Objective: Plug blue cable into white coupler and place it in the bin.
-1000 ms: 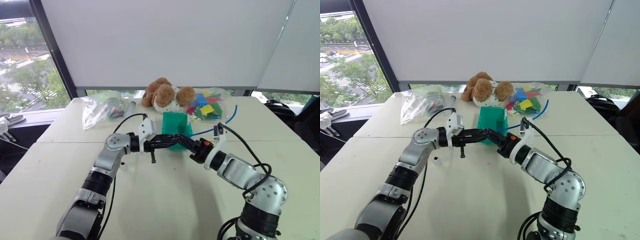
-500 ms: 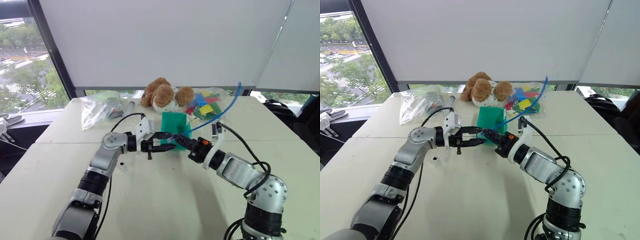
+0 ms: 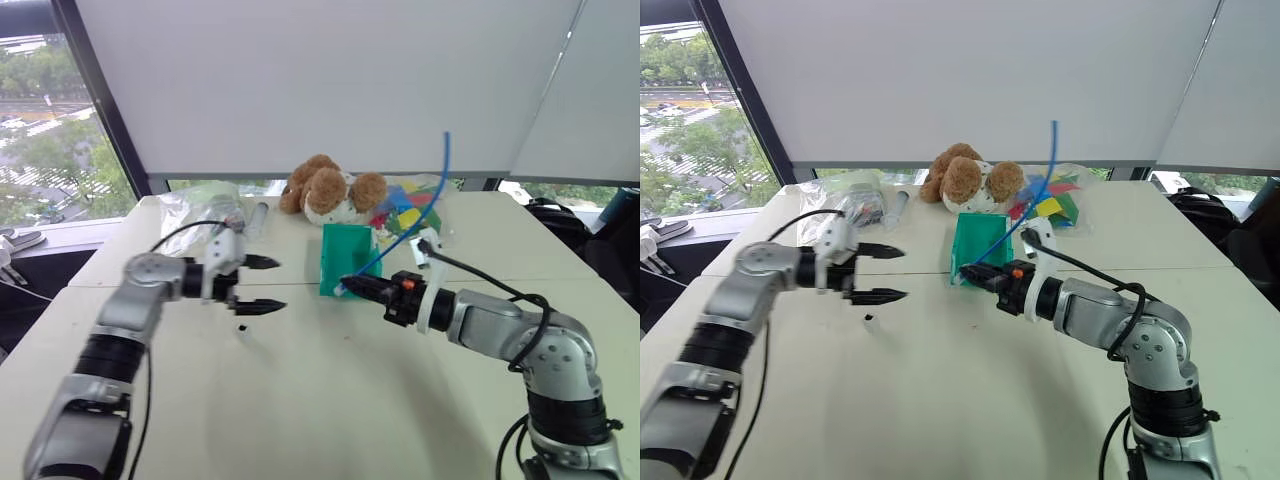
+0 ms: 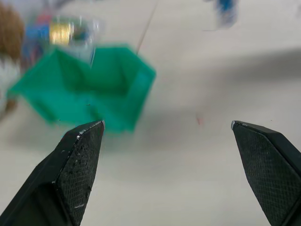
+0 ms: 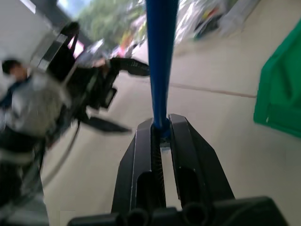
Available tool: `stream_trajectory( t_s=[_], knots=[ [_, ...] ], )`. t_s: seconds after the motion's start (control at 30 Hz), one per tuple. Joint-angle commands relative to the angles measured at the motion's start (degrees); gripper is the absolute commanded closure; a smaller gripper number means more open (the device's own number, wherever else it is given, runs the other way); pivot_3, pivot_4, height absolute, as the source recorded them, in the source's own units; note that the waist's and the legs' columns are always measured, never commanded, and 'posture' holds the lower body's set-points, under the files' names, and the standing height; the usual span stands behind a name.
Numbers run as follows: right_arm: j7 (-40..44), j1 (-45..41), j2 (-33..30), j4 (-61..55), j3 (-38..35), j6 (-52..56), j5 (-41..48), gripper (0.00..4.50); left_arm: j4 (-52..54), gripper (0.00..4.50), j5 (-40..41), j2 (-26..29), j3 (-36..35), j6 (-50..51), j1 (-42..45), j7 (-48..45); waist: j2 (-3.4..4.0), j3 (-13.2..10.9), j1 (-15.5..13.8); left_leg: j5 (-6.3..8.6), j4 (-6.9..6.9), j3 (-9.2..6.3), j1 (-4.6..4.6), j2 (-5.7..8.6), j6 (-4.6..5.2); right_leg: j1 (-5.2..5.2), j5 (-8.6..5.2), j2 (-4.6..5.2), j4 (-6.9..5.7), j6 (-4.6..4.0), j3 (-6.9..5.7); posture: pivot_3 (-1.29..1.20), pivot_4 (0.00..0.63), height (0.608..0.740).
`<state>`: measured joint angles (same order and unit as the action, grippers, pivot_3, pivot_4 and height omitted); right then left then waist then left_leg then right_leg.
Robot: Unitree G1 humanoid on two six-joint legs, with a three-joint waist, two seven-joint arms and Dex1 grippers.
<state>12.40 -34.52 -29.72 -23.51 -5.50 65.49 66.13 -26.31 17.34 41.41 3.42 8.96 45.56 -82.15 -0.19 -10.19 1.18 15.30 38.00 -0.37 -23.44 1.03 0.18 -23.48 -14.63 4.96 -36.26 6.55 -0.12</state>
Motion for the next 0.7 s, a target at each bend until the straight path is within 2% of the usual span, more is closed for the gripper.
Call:
stream_trajectory(
  t_s=[0.03, 0.2, 0.47, 0.7],
  knots=[
    [7.0, -2.0, -1.6, -0.9, 3.1, -3.1, -3.7, 4.5, -6.4, 0.06, -0.4, 1.0, -0.2, -1.1, 2.6, -5.0, -0.01, 0.0, -0.5, 0.0, 0.0, -0.01, 0.0, -0.07, 0.0, 0.0, 0.0, 0.0, 0.0, 0.0, 0.0, 0.0, 0.15, 0.74],
    [11.1, -2.5, -1.6, -0.4, 5.5, -4.8, -7.5, 4.5, -18.5, 0.06, -4.7, 1.0, 0.8, -7.3, 4.1, -7.5, -0.1, 0.0, -0.6, 0.0, 0.07, 0.0, -0.07, 0.03, 0.0, 0.05, 0.0, 0.12, 0.04, 0.01, -0.01, 0.0, 0.15, 0.74],
    [12.7, -1.8, -1.5, -1.5, 5.1, -4.4, -9.5, 4.5, -29.5, 0.06, -10.2, -1.9, 3.0, -16.1, 5.4, -9.5, -0.11, -0.1, -0.6, 0.02, 0.07, -0.01, -0.11, 0.02, 0.03, 0.01, 0.01, 0.12, 0.04, 0.02, -0.02, 0.0, 0.15, 0.74],
    [12.7, -1.3, -2.1, -3.1, 4.6, -3.7, -9.9, 4.5, -37.6, 0.06, -14.6, -5.9, 3.8, -24.9, 7.5, -7.2, -0.13, -0.1, -0.6, 0.02, 0.07, -0.01, -0.11, 0.02, 0.03, 0.0, 0.01, 0.13, 0.04, 0.02, -0.02, 0.0, 0.15, 0.74]
  ],
)
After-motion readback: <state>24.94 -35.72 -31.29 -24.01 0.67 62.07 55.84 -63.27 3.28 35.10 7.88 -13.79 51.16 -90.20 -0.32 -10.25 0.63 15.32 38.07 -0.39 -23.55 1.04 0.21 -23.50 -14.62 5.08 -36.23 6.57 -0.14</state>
